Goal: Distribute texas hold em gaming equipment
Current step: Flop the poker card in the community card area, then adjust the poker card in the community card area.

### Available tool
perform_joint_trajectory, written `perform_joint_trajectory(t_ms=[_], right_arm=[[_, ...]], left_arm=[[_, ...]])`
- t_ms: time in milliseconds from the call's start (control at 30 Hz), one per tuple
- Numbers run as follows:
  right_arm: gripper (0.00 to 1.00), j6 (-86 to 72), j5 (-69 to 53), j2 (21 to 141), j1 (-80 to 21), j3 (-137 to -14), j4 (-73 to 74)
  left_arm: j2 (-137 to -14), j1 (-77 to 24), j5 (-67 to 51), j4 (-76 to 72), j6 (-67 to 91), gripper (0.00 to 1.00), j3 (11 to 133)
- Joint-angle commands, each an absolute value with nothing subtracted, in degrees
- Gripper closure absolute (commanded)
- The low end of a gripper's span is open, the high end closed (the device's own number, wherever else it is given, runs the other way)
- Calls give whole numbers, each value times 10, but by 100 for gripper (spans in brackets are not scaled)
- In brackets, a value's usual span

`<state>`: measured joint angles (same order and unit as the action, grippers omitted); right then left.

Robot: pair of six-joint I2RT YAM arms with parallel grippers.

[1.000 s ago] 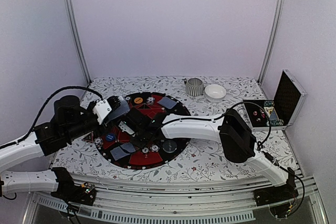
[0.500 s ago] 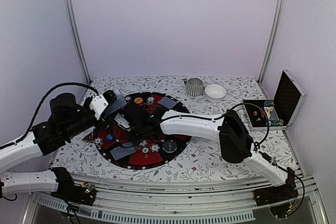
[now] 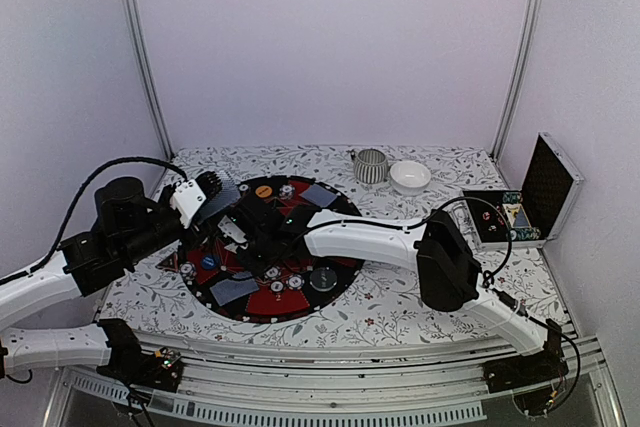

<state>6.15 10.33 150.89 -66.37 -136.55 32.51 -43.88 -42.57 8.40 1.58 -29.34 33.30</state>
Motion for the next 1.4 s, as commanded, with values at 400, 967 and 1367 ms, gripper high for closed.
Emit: perform_joint_trajectory(t_ms=[400, 967, 1367], right_arm=[[69, 55, 73, 1466, -662, -1327, 287], [79, -32, -119, 1335, -575, -1133, 238], [99, -130, -211, 1481, -534, -1266, 232]], left_arm=[[-441, -422, 67, 31, -294, 47, 338], [-459, -406, 98, 27, -276, 46, 350], [-435, -381, 90, 18, -269, 46, 354]])
